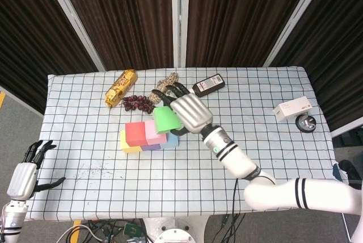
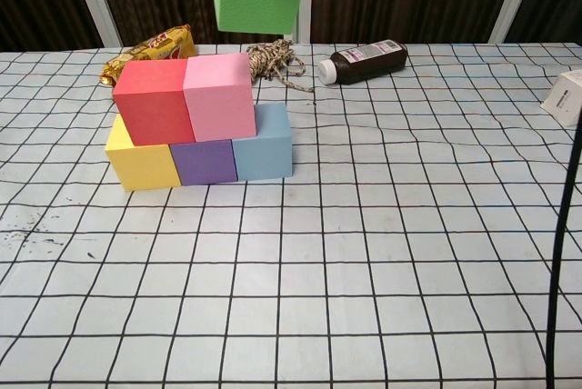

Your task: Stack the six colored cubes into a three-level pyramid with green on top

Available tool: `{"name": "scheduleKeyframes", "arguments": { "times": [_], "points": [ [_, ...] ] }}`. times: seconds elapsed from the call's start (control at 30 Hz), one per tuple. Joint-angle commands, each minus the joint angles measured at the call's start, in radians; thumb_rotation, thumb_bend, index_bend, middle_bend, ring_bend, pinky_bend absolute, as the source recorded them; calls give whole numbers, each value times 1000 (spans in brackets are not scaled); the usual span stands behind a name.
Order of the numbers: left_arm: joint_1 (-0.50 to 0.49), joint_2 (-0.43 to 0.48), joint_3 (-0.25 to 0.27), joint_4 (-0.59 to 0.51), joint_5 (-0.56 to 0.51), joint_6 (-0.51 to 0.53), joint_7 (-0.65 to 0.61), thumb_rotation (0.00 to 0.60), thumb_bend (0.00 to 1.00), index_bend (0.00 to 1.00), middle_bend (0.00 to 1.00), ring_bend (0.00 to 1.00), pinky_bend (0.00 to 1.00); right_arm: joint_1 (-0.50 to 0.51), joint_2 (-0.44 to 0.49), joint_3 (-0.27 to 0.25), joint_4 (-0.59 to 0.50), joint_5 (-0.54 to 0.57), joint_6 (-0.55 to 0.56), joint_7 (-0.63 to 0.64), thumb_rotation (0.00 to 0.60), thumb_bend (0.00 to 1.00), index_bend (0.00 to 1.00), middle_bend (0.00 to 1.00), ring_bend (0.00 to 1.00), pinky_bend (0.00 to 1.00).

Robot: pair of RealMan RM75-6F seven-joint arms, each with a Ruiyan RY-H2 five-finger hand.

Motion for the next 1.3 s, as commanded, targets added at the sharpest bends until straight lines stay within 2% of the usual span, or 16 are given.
{"name": "scheduleKeyframes", "arguments": {
  "times": [0.03,0.37,0.57,0.93,1.1,1.3],
  "points": [
    [0,-12,-2,7,4,11,49,600,0,42,184,0,46,143,-29,3,17,162,-35,-125,600,132,0,472,70,0],
    [5,-18,-6,14,1,27,98,600,0,56,184,0,46,338,-70,-9,66,440,-6,-231,600,129,0,479,70,0],
    [5,-16,-4,15,1,28,86,600,0,56,184,0,46,412,-86,-18,101,571,-11,-249,600,129,0,477,70,0],
    [9,-20,-2,30,-5,27,65,600,0,56,183,0,46,458,-107,-40,142,628,-11,-232,600,131,0,476,70,0],
    [10,-23,0,39,-11,20,53,600,0,56,183,0,46,475,-143,-40,153,655,71,-230,600,131,0,500,93,0],
    [12,-27,-1,52,-13,23,37,600,0,56,183,0,46,493,-148,-31,159,729,71,-245,600,131,0,497,93,0]
  ]
}}
